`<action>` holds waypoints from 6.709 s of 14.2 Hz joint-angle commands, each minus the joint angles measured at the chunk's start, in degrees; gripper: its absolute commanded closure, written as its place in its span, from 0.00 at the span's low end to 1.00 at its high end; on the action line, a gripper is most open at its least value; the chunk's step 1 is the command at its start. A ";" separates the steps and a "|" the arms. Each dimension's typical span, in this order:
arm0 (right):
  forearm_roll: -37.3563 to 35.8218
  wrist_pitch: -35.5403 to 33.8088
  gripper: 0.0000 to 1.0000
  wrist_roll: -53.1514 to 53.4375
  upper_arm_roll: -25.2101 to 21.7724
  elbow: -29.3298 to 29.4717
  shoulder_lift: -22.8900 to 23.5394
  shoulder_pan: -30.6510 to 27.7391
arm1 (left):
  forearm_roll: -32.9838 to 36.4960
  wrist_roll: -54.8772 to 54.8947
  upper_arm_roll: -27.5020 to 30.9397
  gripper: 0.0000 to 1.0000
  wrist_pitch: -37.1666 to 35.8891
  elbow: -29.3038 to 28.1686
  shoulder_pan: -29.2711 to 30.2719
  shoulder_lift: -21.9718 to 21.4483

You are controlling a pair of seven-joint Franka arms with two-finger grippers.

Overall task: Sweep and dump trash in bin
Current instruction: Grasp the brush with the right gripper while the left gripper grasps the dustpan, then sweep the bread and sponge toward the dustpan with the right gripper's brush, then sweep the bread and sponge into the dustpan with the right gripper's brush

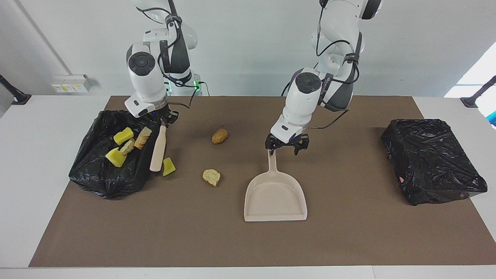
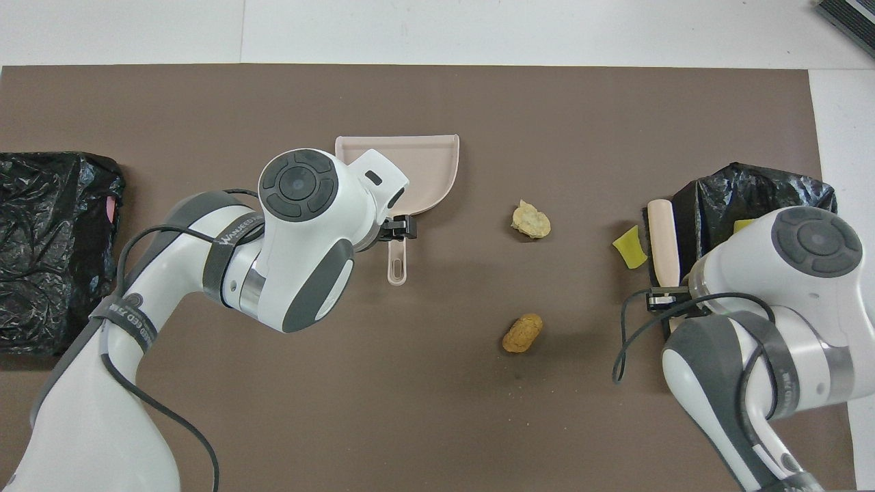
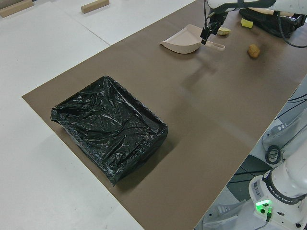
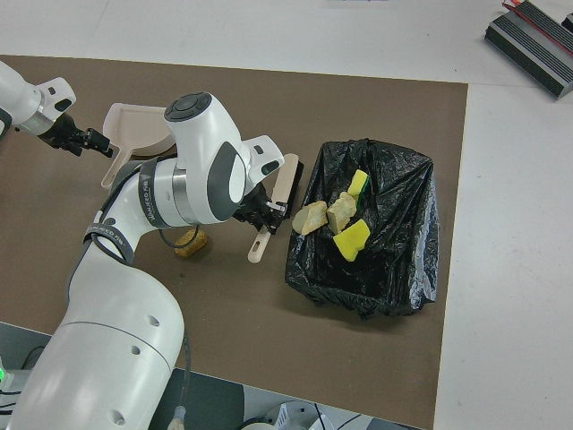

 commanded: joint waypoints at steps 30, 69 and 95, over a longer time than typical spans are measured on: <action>9.89 10.51 1.00 -6.77 0.95 -1.04 3.86 6.77 | 1.00 44.93 1.47 1.00 -7.93 -2.53 7.62 -5.63; 14.29 -1.00 1.00 5.25 1.39 -11.57 -8.87 10.90 | 1.00 90.70 1.21 1.00 7.35 -32.24 10.18 -20.58; 31.07 13.95 1.00 -1.31 6.32 11.35 15.90 30.68 | 1.00 90.26 1.21 1.00 7.44 -32.50 10.71 -20.58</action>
